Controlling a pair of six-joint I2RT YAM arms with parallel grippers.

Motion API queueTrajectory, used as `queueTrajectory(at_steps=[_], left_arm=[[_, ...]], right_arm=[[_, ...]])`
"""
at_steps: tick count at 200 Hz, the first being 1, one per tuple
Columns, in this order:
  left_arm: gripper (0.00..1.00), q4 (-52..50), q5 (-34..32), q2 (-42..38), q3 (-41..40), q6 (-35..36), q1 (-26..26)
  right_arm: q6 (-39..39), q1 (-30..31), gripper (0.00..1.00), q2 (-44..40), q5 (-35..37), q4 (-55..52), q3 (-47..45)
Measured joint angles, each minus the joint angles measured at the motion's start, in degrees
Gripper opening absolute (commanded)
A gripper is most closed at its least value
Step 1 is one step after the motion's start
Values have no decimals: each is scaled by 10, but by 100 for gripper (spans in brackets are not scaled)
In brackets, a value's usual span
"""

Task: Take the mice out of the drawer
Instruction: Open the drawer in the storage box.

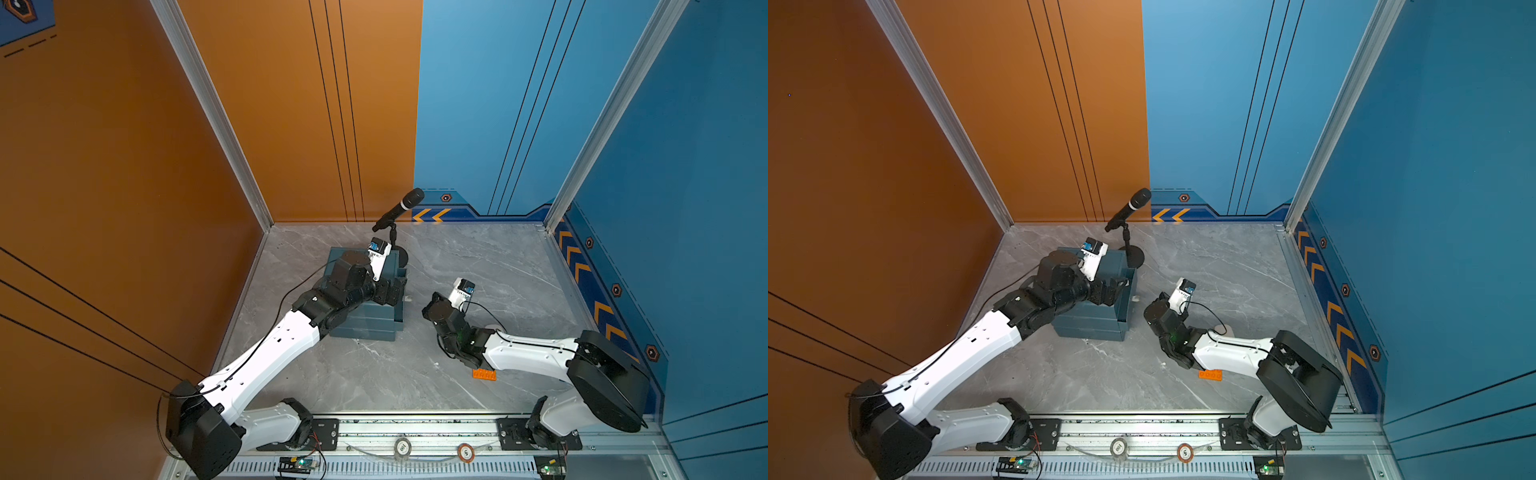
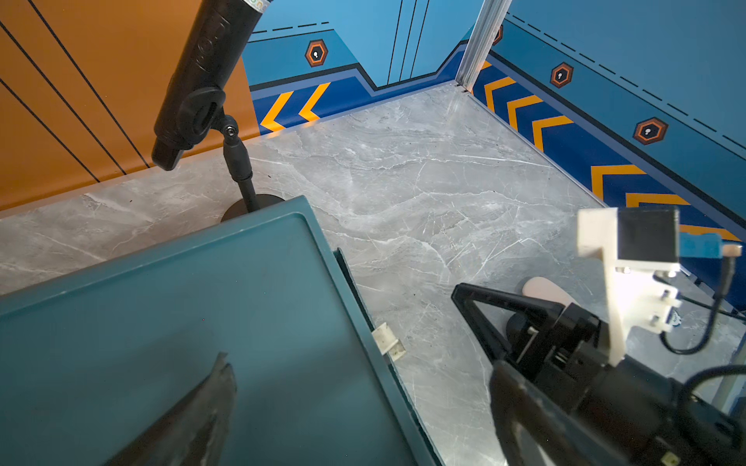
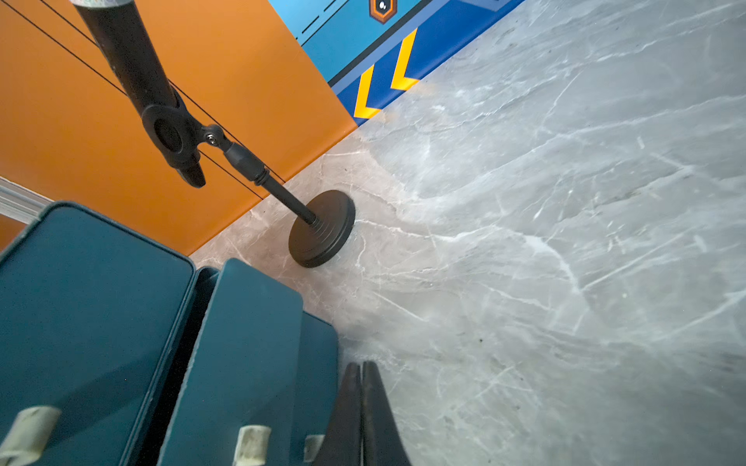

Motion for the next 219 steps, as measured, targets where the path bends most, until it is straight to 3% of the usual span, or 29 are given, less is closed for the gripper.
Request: queueTrajectory(at_steps=[15,36,71,101,137,219], left_arm=[[98,0,-1,0,0,1,0],[98,0,-1,0,0,2,0],[98,0,-1,0,0,4,0],[98,0,-1,0,0,4,0],[98,0,-1,0,0,4,0],[98,-1,-4,-2,0,6,0]], right_arm=[[-6,-11,1,-20,-15,-9,-2],[-19,-21,36,-47,-53,-43,7],[-49,-23,62,-75,-157,-160,96],[-63,-31,70,-98,-238,-243,148],[-79,-35,70,-96,-300,-331,184],[-102,-20,75,-16,-386,-388,240]])
